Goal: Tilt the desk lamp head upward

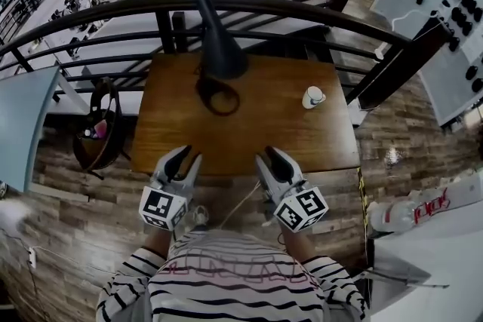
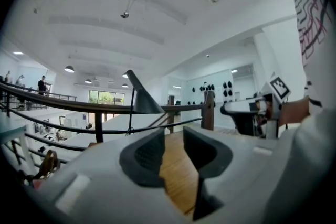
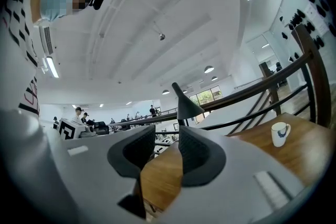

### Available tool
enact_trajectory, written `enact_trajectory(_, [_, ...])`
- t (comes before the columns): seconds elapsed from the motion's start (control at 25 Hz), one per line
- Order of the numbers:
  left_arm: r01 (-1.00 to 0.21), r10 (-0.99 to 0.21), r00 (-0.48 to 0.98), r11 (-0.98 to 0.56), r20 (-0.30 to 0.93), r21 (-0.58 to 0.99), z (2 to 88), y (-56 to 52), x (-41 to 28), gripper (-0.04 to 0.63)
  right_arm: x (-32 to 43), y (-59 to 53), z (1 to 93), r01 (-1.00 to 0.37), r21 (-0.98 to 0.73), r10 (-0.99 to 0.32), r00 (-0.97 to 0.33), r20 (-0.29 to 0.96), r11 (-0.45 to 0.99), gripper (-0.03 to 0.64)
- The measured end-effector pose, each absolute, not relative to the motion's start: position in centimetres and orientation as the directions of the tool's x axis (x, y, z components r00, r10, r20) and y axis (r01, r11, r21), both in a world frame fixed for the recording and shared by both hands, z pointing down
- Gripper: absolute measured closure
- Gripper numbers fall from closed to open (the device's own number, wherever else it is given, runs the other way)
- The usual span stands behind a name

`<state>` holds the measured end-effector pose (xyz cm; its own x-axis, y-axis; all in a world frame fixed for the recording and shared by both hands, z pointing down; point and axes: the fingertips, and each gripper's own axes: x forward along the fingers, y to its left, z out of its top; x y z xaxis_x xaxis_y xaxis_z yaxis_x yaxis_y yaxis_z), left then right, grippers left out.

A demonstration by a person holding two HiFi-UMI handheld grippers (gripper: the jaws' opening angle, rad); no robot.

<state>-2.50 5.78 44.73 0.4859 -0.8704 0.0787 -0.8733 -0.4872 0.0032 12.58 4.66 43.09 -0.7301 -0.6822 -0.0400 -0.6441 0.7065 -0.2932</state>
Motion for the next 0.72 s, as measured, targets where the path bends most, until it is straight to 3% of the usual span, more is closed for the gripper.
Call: enact_trajectory(0.72, [-0.789, -0.785, 0.609, -0.614, 0.113, -0.012, 44.9, -4.7, -10.9, 0.387, 4.7, -3.5, 43.0, -0.744, -0.326, -0.793, -0.609, -0.031, 0.584, 0.425])
